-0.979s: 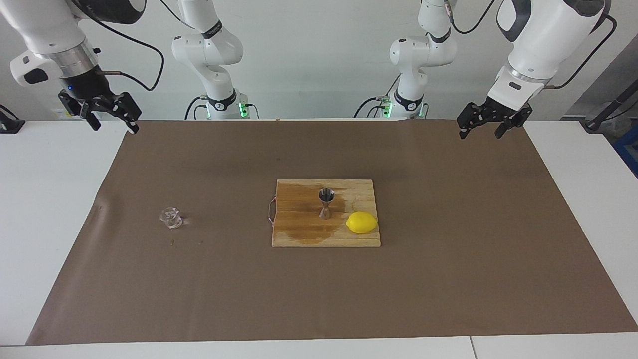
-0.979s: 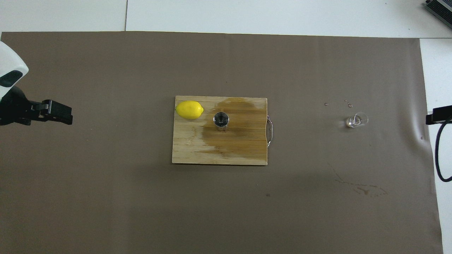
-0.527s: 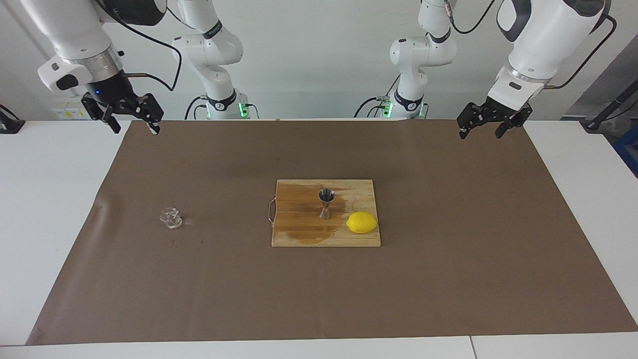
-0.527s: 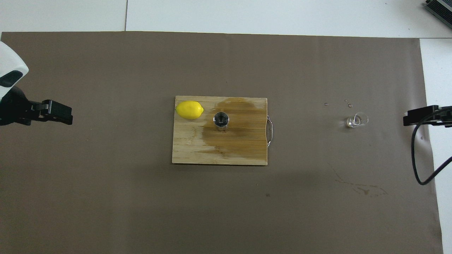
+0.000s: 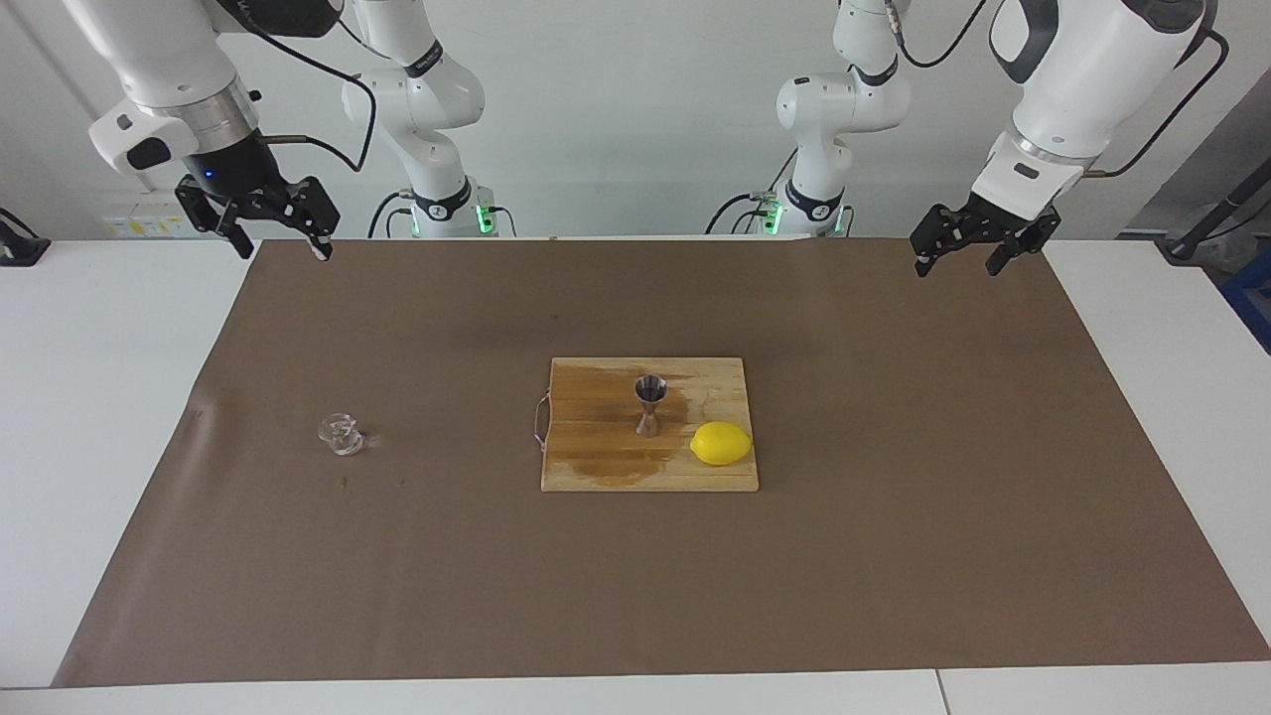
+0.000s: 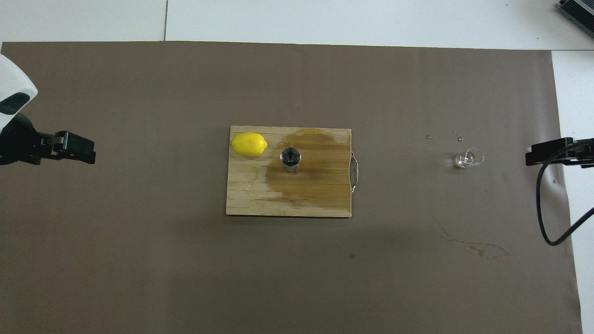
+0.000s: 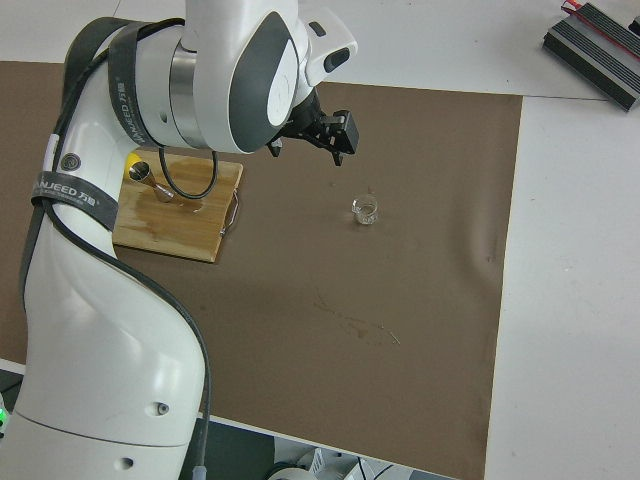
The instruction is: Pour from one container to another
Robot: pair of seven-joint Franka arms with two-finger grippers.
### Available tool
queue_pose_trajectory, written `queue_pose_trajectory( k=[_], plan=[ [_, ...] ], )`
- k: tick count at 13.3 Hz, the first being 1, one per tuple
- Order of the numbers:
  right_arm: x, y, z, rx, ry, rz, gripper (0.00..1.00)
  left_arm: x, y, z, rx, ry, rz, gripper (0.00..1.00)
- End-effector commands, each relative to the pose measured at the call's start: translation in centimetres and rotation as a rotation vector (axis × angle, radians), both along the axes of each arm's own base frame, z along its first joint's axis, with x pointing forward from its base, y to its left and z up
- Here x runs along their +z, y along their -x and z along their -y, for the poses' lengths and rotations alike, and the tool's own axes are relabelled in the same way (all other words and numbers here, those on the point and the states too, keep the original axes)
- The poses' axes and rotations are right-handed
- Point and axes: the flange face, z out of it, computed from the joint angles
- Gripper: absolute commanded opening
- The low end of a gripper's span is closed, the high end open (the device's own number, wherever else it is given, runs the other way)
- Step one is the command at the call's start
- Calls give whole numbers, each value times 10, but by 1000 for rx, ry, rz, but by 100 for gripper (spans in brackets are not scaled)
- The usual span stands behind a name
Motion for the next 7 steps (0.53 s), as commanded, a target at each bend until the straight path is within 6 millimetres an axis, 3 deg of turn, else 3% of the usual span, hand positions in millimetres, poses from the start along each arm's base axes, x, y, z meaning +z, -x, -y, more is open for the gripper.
queue_pose_trajectory(
  k=[1, 7],
  plan=[
    [1, 0, 4, 13, -4, -10, 100, 3, 6, -2, 8, -18, 1, 100],
    [1, 1, 6, 59, 23, -14, 100, 3, 6, -2, 8, -18, -1, 100]
  ],
)
